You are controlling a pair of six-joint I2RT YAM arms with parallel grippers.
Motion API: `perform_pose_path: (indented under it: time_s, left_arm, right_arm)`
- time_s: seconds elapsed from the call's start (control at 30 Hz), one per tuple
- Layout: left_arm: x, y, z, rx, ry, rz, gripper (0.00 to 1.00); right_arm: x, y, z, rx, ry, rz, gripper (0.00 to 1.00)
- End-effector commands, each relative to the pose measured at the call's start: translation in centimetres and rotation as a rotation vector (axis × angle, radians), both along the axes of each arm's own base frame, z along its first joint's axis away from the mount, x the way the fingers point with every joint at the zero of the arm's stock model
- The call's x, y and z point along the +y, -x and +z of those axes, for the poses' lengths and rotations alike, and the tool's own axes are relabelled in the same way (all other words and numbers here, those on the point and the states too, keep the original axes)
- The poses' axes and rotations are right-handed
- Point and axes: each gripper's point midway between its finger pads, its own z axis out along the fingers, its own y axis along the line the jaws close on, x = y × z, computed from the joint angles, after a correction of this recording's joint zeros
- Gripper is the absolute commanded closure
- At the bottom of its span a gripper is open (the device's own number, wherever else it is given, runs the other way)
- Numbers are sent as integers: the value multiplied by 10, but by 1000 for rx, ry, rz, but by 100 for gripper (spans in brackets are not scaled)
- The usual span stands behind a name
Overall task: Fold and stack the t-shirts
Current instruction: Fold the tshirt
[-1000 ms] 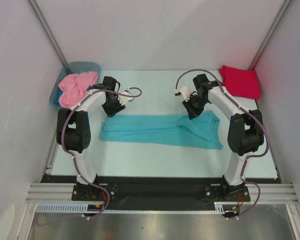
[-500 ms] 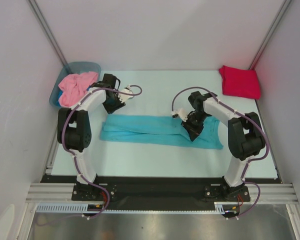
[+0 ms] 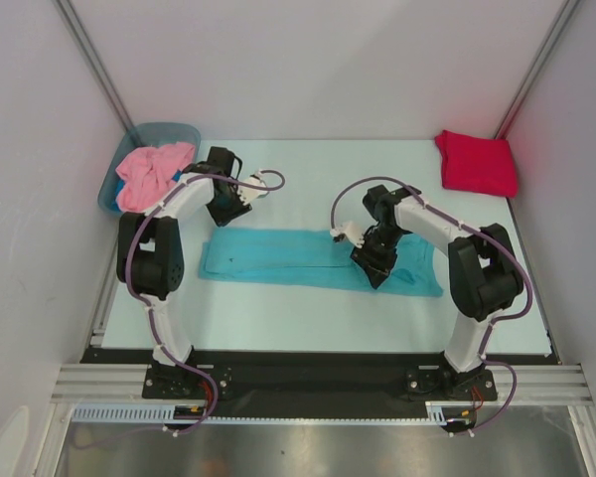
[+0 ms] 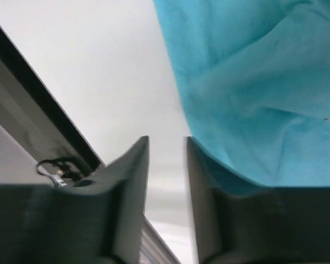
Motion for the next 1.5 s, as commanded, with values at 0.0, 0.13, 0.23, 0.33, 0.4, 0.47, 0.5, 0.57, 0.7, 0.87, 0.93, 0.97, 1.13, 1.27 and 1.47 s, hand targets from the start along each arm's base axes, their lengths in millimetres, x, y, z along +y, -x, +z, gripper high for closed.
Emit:
perform_pose_path:
  time_s: [0.0, 0.13, 0.23, 0.33, 0.4, 0.47, 0.5, 0.57, 0.7, 0.87, 0.93, 0.97, 1.13, 1.27, 1.47]
  left_arm:
    - [-8, -13, 13, -46, 7, -29, 50]
    - [-10, -12, 14, -48, 22, -29, 50]
    - [-13, -9, 13, -44, 32, -34, 50]
    - [-15, -8, 11, -44, 41, -35, 50]
    - [-17, -7, 9, -42, 45, -36, 50]
    - [-18, -7, 8, -39, 49, -36, 50]
    - [-19, -5, 6, -33, 48, -37, 50]
    - [-20, -4, 3, -27, 47, -45, 50]
    - [-21, -5, 2, -32, 44, -47, 50]
    - [-23, -5, -1, -27, 49, -49, 50]
    - [-24, -6, -2, -29, 53, -49, 50]
    - [-24, -6, -1, -29, 52, -48, 50]
    - [-27, -5, -2, -29, 55, -39, 50]
    - [-25, 3, -9, -14, 30, -48, 53]
    - [-26, 8, -19, 2, 18, -72, 60]
  right_arm:
    - [-2, -8, 13, -41, 11, 26, 58]
    - [-16, -26, 19, -95, 15, -31, 39]
    - [-35, -42, 19, -121, 35, -115, 41]
    - [-57, -52, 13, -147, 65, -182, 43]
    - [-69, -53, 7, -153, 83, -213, 44]
    - [-74, -51, 4, -155, 89, -221, 44]
    - [-77, -50, 3, -157, 98, -221, 44]
    - [-82, -43, -2, -153, 113, -219, 45]
    - [-92, -42, -6, -149, 135, -267, 48]
    - [-113, -76, 3, -167, 82, -477, 56]
    - [-118, -85, 6, -145, 34, -571, 55]
    - [-127, -91, 7, -139, 11, -636, 54]
    - [-113, -106, 1, -50, -137, -773, 55]
    - [-100, -119, -11, -10, -212, -819, 58]
    - [-96, -133, -11, -25, -254, -850, 59]
